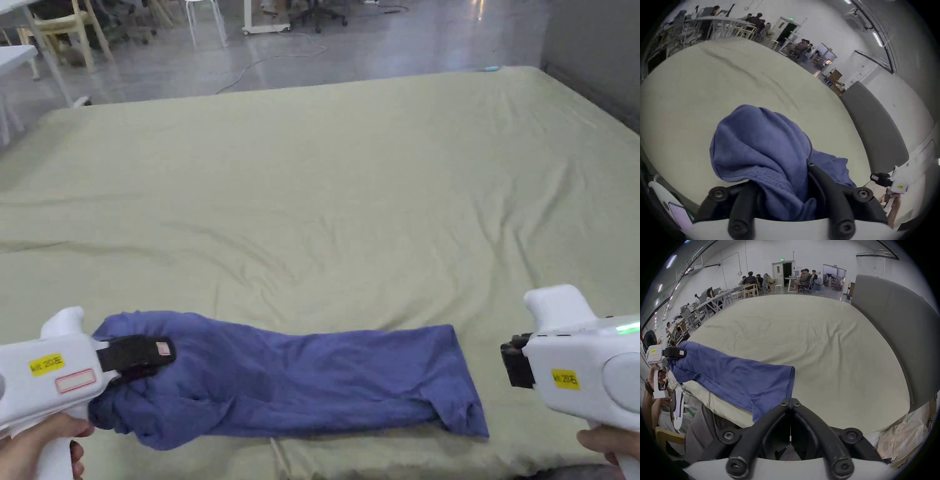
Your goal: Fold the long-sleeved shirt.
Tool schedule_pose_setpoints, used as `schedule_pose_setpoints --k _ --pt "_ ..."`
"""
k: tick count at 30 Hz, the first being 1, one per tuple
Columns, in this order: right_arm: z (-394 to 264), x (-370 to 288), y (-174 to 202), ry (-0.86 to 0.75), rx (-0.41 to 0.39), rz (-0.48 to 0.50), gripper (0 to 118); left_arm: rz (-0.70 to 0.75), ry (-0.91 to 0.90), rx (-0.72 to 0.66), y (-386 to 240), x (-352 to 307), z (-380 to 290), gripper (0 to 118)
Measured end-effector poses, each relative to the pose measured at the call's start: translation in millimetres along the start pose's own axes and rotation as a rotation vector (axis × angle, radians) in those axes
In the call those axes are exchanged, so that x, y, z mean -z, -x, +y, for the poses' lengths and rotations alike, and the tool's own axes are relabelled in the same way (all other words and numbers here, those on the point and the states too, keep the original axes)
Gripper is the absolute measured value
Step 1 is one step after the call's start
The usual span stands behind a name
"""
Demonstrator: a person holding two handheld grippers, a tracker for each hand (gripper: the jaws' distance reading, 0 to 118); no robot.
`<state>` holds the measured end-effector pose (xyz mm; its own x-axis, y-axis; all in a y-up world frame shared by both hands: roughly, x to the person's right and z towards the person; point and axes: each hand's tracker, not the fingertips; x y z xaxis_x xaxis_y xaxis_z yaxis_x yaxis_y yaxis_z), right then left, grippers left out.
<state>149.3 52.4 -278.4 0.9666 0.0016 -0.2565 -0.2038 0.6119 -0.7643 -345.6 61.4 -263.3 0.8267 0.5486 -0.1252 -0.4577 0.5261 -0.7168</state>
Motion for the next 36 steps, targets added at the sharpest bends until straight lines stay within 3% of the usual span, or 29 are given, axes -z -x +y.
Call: schedule_pose_setpoints --k 6,11,13,15,16,18,22,27,28,29,30,33,36 --pt "-7 -9 -8 -0.011 0.017 -0.011 0 0.104 0.083 0.243 -125 68 -19 18" --pt "-16 -14 -18 -0.024 0.043 -0.02 0 0.174 0.218 0.237 -162 160 -47 23" --pt "-21 -16 -25 -0.026 0.061 -0.011 0 0.189 0.26 0.229 -170 186 -58 39" --pt "-26 -18 -33 -0.026 0.081 -0.01 0 0.06 0.293 0.175 -177 194 -67 93" --pt "-28 -18 -35 -0.025 0.087 -0.011 0 -0.032 0.291 0.143 -182 193 -72 111" --pt "-31 -17 -42 -0.02 0.103 -0.015 0 -0.159 0.264 0.098 -187 194 -76 118" --pt "-36 -17 -50 -0.017 0.128 -0.023 0 -0.194 0.258 0.097 -189 177 -63 118" --pt "-37 -16 -52 -0.03 0.148 -0.025 0 -0.212 0.11 0.096 -171 127 -38 101" --pt "-37 -16 -51 -0.032 0.151 -0.027 0 -0.188 0.059 0.097 -167 119 -40 79" --pt "-37 -15 -51 -0.033 0.153 -0.026 0 -0.138 0.008 0.116 -162 115 -45 31" --pt "-37 -15 -51 -0.034 0.153 -0.021 0 -0.068 -0.026 0.146 -158 114 -54 0" --pt "-38 -14 -47 -0.029 0.14 -0.014 0 0.083 -0.024 0.298 -158 132 -86 0" --pt "-38 -11 -45 -0.023 0.136 -0.011 0 0.099 -0.081 0.422 -166 151 -123 0"
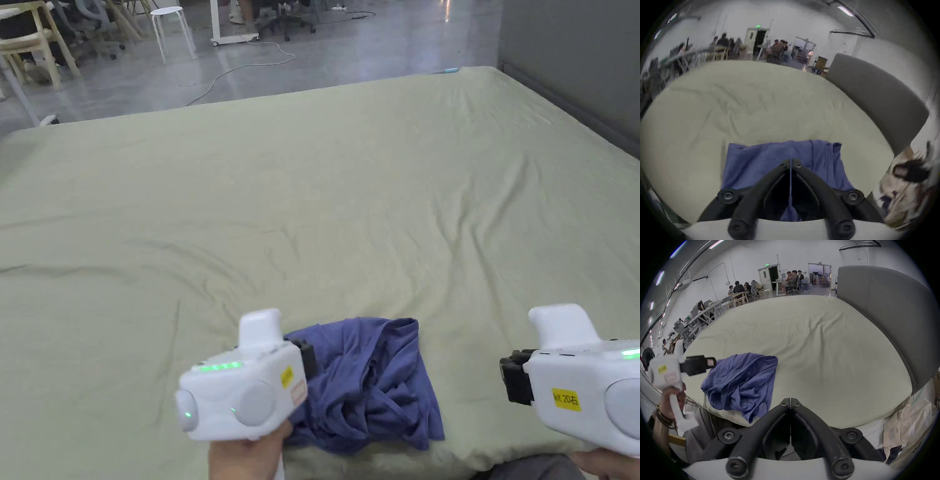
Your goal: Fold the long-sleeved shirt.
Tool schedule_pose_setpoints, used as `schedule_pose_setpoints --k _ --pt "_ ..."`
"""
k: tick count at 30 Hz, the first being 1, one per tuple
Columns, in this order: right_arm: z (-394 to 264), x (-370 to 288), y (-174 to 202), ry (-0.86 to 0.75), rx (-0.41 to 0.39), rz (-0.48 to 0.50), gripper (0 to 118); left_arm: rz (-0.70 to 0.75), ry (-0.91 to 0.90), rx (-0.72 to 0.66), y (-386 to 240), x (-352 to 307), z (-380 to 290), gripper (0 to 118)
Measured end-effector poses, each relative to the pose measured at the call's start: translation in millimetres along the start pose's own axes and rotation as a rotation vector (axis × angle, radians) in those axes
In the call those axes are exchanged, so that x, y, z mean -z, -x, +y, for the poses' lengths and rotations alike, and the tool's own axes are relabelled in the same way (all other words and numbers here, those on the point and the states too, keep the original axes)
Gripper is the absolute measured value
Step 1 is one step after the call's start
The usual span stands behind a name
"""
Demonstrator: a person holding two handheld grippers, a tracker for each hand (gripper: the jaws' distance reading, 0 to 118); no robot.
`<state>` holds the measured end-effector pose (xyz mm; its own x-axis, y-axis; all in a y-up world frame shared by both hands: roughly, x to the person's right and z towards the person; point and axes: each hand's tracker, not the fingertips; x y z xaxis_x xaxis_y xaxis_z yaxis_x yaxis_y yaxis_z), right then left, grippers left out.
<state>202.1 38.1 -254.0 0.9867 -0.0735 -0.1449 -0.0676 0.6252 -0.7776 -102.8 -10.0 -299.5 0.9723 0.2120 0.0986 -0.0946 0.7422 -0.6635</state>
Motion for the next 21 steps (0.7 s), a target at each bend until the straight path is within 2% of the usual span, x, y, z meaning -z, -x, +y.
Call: schedule_pose_setpoints --k 4,7,9,11,14,16,20,21 --pt "-1 -1 2 0.008 -0.01 -0.008 0 -0.087 0.142 0.002 -44 30 -30 0" --pt "-1 -3 2 0.01 -0.013 -0.018 0 -0.189 0.127 0.014 -85 44 -45 0" --pt "-1 -3 1 0.014 -0.014 -0.027 0 -0.173 0.167 0.043 -109 59 -48 0" --pt "0 -3 0 0.019 -0.01 -0.038 0 -0.176 0.159 0.056 -118 66 -44 0" --pt "5 2 1 0.025 0.001 -0.036 0 -0.25 0.191 -0.029 -107 49 -25 0" --pt "14 9 7 0.019 0.007 0.02 0 -0.291 0.125 -0.069 -87 26 -14 0" --pt "47 41 34 0.027 0.031 0.249 0 -0.266 0.014 -0.162 -30 -18 9 0" --pt "55 54 42 0.023 0.06 0.313 0 -0.258 -0.008 -0.188 -13 -28 14 0"
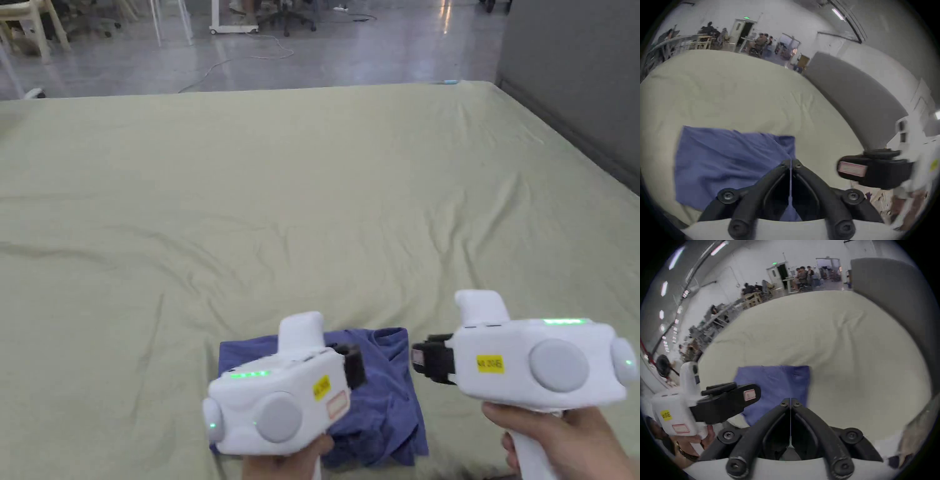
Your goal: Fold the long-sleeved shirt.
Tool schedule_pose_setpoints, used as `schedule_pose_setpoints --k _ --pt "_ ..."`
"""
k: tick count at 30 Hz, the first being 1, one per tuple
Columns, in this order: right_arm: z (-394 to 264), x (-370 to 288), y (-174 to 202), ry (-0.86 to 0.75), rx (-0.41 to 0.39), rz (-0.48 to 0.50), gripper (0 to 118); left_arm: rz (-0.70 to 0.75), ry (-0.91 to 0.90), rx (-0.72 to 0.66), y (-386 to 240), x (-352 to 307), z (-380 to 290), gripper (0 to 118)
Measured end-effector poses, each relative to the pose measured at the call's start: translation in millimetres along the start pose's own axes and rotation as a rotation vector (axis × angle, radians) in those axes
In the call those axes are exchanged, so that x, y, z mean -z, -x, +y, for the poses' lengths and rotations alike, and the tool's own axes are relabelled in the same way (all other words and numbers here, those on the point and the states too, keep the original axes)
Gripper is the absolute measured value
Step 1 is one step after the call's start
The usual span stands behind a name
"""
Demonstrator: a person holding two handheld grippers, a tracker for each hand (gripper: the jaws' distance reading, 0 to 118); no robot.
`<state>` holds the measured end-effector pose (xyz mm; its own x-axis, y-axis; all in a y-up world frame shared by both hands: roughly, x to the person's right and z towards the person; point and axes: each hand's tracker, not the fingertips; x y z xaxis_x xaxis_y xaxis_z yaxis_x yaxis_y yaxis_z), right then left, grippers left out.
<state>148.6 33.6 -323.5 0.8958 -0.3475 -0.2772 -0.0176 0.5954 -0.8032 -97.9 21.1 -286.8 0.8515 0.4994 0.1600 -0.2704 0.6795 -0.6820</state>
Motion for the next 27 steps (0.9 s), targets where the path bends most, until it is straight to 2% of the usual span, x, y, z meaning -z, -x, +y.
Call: schedule_pose_setpoints --k 3,5,7,9,10,11,12,13,14,15,19,21,23,25,26,27 --pt "15 52 -2 0.113 0.103 0.209 5 0.05 -0.056 -0.058 38 -32 20 0" --pt "15 83 -8 0.189 0.178 0.265 3 0.091 -0.073 -0.096 65 -48 28 0" --pt "10 107 -18 0.226 0.216 0.262 0 0.104 -0.105 -0.192 93 -60 30 0" --pt "1 120 -30 0.263 0.21 0.164 0 0.086 -0.114 -0.329 125 -68 27 2" --pt "-3 121 -34 0.274 0.183 0.105 0 0.093 -0.11 -0.376 135 -70 24 9" --pt "-8 123 -40 0.279 0.165 0.062 0 0.109 -0.111 -0.412 143 -70 21 33" --pt "-13 123 -49 0.262 0.194 0.119 0 0.107 -0.114 -0.419 150 -69 18 56" --pt "-15 121 -56 0.23 0.259 0.202 0 0.105 -0.117 -0.43 156 -67 14 81" --pt "-17 120 -61 0.232 0.282 0.202 0 0.099 -0.106 -0.427 161 -61 11 103" --pt "-18 121 -63 0.234 0.273 0.201 0 0.066 -0.078 -0.444 162 -55 7 106" --pt "-23 121 -62 0.216 0.277 0.217 0 -0.063 0.021 -0.595 184 -24 -4 106" --pt "-24 121 -68 0.212 0.291 0.239 0 -0.115 0.032 -0.603 188 -7 -11 106" --pt "-25 122 -70 0.209 0.299 0.259 0 -0.1 0.029 -0.59 189 4 -14 106" --pt "-27 122 -71 0.206 0.309 0.267 0 -0.162 -0.016 -0.613 191 7 -11 104" --pt "-27 123 -69 0.203 0.31 0.267 0 -0.198 0.001 -0.645 194 11 -8 96" --pt "-27 122 -69 0.201 0.307 0.267 0 -0.293 0.018 -0.693 197 16 -8 84"
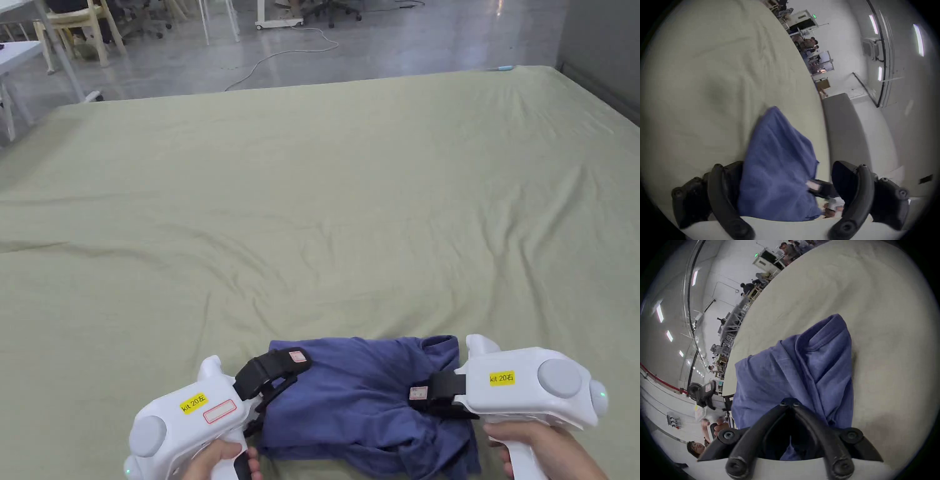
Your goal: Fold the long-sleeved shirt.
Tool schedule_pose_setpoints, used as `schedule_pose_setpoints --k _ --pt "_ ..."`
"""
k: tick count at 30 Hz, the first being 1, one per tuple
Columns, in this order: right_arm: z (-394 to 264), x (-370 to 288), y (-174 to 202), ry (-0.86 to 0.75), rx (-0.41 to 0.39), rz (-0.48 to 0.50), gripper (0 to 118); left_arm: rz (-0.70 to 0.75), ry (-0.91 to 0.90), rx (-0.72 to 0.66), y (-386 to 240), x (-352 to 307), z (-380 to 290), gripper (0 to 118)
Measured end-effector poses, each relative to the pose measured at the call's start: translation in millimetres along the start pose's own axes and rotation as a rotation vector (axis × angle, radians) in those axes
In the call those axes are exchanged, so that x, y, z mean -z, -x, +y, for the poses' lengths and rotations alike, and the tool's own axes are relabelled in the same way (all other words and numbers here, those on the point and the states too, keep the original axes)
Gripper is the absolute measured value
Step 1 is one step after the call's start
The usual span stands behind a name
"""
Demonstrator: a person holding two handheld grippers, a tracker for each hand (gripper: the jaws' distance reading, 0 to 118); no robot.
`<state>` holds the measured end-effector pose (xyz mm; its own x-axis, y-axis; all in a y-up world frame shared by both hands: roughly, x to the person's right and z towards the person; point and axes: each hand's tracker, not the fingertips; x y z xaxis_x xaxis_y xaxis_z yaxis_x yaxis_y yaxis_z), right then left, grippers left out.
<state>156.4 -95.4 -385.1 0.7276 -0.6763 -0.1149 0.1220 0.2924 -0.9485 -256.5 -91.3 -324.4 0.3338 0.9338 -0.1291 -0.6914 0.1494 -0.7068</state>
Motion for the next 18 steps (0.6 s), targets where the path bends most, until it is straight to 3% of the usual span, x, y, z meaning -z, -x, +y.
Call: schedule_pose_setpoints --k 2,3,4,5,7,11,18 --pt "0 0 1 -0.003 -0.004 -0.004 0 -0.01 0.066 -0.038 5 23 -1 69" --pt "0 1 1 -0.003 -0.007 -0.007 0 0.105 0.049 0.019 3 34 -6 69" --pt "0 0 1 -0.004 -0.008 -0.007 0 0.194 0.034 0.082 -3 39 -10 45" --pt "-1 0 1 -0.005 -0.006 -0.005 0 0.247 0.027 0.129 -4 43 -11 11" --pt "-1 0 1 -0.004 0.001 -0.004 0 0.122 0.032 0.07 -4 33 -7 10" --pt "2 -2 16 0.004 -0.012 -0.045 0 0.205 0.09 0.214 -33 21 -2 10" --pt "3 -6 114 -0.135 -0.232 -0.128 0 0.149 0.028 0.209 -69 -11 40 9"
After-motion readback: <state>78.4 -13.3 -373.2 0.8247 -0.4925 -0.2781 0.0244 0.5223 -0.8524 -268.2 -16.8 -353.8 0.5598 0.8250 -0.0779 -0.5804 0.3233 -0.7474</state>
